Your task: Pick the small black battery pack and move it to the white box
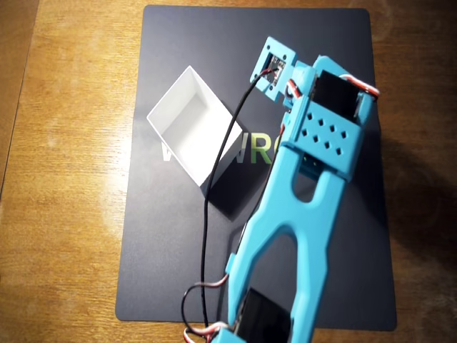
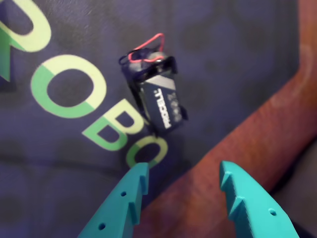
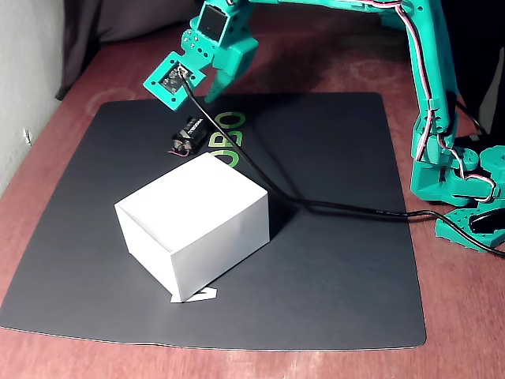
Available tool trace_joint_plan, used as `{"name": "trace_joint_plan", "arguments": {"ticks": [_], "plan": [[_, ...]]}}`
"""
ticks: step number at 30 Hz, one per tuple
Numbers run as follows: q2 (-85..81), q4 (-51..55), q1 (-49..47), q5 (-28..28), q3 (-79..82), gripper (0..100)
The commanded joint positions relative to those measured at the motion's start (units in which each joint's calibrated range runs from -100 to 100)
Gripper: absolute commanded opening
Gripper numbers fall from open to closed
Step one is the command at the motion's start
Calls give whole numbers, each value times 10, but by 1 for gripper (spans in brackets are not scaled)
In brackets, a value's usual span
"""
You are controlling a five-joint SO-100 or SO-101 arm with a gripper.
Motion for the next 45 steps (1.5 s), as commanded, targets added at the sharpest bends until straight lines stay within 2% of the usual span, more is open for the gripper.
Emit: {"name": "trace_joint_plan", "arguments": {"ticks": [1,9,24,45], "plan": [[11,-25,-1,20,-28,17],[52,-25,-1,32,-27,29],[119,-104,-22,59,-35,29],[208,-78,-24,72,-54,29]]}}
